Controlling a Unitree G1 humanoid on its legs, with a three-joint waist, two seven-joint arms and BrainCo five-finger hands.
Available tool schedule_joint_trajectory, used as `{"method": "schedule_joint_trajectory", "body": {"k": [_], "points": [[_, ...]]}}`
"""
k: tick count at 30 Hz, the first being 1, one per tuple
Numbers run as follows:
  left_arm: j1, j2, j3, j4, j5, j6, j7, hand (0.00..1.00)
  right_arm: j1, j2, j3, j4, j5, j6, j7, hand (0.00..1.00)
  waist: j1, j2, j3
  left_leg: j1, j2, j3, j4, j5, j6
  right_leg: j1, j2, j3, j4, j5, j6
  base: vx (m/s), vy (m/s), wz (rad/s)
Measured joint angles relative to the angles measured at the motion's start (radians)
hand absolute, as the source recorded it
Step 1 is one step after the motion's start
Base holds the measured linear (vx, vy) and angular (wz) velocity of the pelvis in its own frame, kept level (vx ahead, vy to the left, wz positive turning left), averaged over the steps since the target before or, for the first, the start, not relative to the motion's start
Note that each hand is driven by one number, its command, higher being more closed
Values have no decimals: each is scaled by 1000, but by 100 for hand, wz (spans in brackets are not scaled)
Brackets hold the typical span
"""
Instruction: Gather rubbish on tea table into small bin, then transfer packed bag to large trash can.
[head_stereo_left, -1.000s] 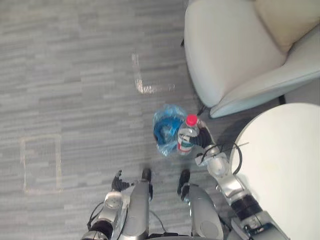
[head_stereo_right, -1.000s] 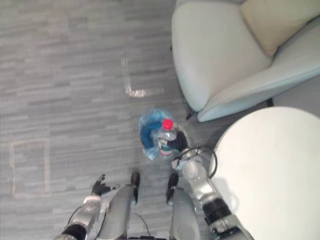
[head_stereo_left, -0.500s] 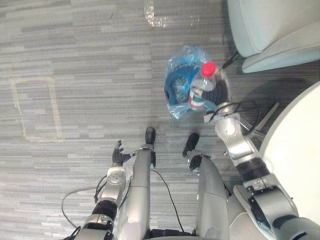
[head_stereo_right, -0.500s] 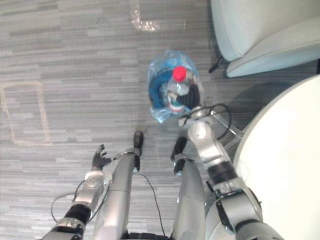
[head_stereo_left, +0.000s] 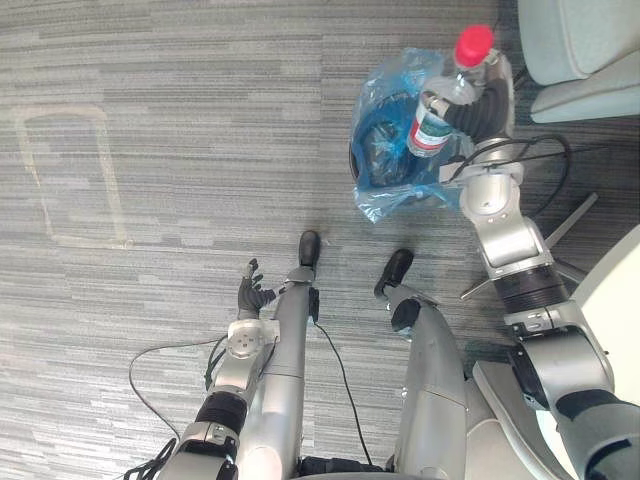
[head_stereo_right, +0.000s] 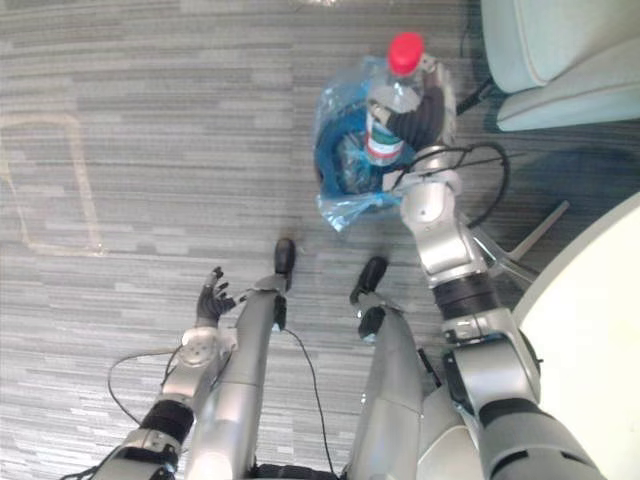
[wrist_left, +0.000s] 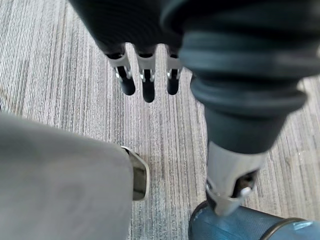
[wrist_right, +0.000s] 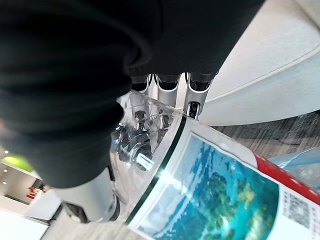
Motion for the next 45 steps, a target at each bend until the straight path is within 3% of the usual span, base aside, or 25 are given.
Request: {"method": "schedule_joint_trajectory", "body": {"k": [1,2,19,31,34,45], "points": [[0,2,0,-9,-3,-1,0,0,-2,1,-2,2,0,0,-2,100,2,0,0,-12,0,3,5,0,0,-13,-3,0,7,-1,-1,0,0,0],[-2,4,0,-18,-4,-3,0,0,-8,2,-3,17,0,-1,-2,0,5,0,0,-25,0,8,11,0,0,-30,-5,5,15,-1,-2,0,0,0],[-23,2,2,-19,-3,-3,0,0,73,94,-26,57,-33,0,-11,0,4,-3,-2,-60,1,15,28,12,4,-75,-7,22,44,-2,-2,-5,-2,0],[-25,20,2,-11,11,-1,19,0,124,88,104,61,-308,0,13,0,-10,-5,-4,-57,25,39,37,10,7,-76,7,32,38,9,-10,-13,-4,-6],[-29,22,1,-9,19,-5,21,0,118,88,141,129,-376,3,22,0,-10,-8,-5,-59,28,39,38,9,7,-76,10,32,36,10,-10,0,0,0],[-64,26,1,-10,-4,-18,29,0,77,92,170,350,-416,58,34,0,-8,-9,-6,-120,28,36,29,16,7,-132,8,21,33,9,-10,2,2,3]]}}
